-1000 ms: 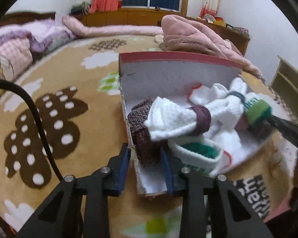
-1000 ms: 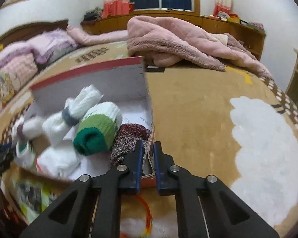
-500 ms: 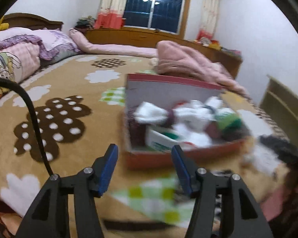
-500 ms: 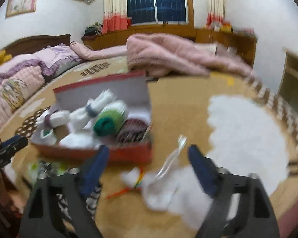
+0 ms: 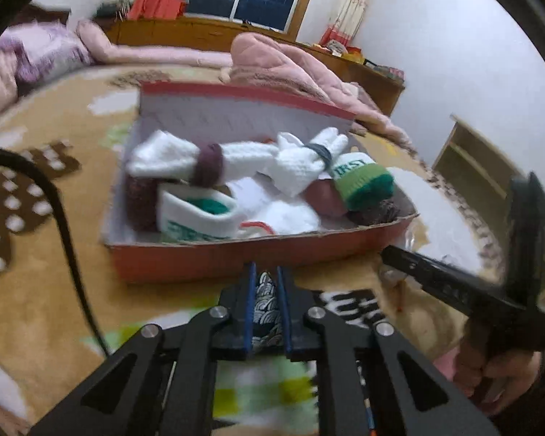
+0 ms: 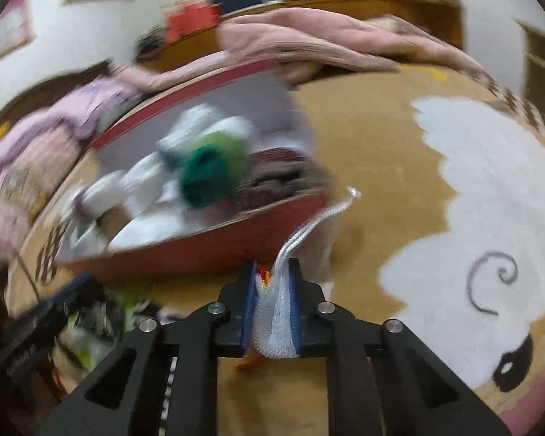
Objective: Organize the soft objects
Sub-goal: 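Withdraw both grippers and grasp the white mesh bag with the right gripper, then grasp the dark patterned sock with the left gripper while the right holds the mesh bag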
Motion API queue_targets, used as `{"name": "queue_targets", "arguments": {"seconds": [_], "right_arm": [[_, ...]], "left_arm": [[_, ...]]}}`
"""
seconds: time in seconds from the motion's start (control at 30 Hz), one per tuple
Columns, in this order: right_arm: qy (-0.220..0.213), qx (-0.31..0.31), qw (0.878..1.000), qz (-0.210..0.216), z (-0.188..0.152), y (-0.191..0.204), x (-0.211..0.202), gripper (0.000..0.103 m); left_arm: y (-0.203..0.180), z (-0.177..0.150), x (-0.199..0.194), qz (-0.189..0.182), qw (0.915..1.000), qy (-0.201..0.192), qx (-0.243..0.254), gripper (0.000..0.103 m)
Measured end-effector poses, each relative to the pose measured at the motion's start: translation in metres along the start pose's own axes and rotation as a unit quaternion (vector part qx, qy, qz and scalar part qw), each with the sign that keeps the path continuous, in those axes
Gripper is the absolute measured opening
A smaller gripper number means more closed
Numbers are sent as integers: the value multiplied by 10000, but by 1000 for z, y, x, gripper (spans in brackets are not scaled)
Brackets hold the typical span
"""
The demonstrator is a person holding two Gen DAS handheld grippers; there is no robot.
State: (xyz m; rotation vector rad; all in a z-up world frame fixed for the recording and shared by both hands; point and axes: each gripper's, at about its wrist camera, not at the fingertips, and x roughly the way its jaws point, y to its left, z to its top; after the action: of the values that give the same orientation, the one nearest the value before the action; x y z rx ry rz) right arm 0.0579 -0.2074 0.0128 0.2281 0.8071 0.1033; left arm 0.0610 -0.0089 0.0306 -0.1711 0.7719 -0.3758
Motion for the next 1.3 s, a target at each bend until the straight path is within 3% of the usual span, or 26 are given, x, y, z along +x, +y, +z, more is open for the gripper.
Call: {"name": "queue_targets", "arguments": {"seconds": [0.1, 0.2, 0.3, 0.4, 0.47, 0.6, 0.77, 0.83, 0.9, 0.93, 1.0, 1.03, 1.1, 1.17, 1.23, 1.3], "right_arm": [[159, -662, 9970, 360, -9, 22, -4, 16], [269, -1029, 9939, 290, -25, 34, -3, 20], [247, -1024, 9943, 189, -25, 33, -2, 25], [95, -663, 9977, -128, -19, 21, -1, 26], [18, -652, 9972, -351, -16, 18, 0, 32], [125, -581, 9977, -333, -11, 13, 7, 46], [178, -623, 9976, -264, -11, 10, 9, 58], [196, -816, 9958, -372, -15, 15, 6, 73], [75, -947, 9946, -419, -17, 17, -2, 83], [-7, -966, 9945, -396, -17, 17, -8, 84], [-131, -901, 9955, -257, -16, 14, -20, 84], [-182, -832, 9962, -199, -14, 11, -25, 84], [-287, -657, 9974, -86, -9, 4, -34, 86], [-379, -538, 9978, -8, -3, -1, -41, 87], [-397, -523, 9978, 132, 0, 1, -44, 87], [-352, -586, 9969, 395, 1, 6, -42, 85]], "left_arm": [[-1, -4, -17, 457, 9984, -117, 305, 13], [7, -18, -34, 1005, 9934, -218, 506, 15], [30, -25, -38, 1095, 9937, -185, 178, 11], [39, -27, -22, 1490, 9887, -32, 177, 11], [51, -21, -12, 1400, 9901, 31, -46, 11], [71, -15, 3, 1274, 9900, 60, -604, 10], [78, -14, 2, 1170, 9901, 5, -780, 10], [81, -15, 1, 1098, 9906, -11, -821, 11], [83, -16, -3, 1034, 9905, 33, -905, 20], [82, -17, -9, 1001, 9905, 99, -936, 25], [77, -18, -21, 1021, 9911, 133, -840, 46], [73, -19, -32, 1199, 9901, 8, -735, 47], [69, -22, -49, 1550, 9854, -294, -646, 46], [69, -24, -63, 1540, 9837, -536, -762, 46], [65, -23, -64, 1160, 9884, -580, -794, 43], [50, -21, -56, 600, 9953, -480, -592, 29]]}}
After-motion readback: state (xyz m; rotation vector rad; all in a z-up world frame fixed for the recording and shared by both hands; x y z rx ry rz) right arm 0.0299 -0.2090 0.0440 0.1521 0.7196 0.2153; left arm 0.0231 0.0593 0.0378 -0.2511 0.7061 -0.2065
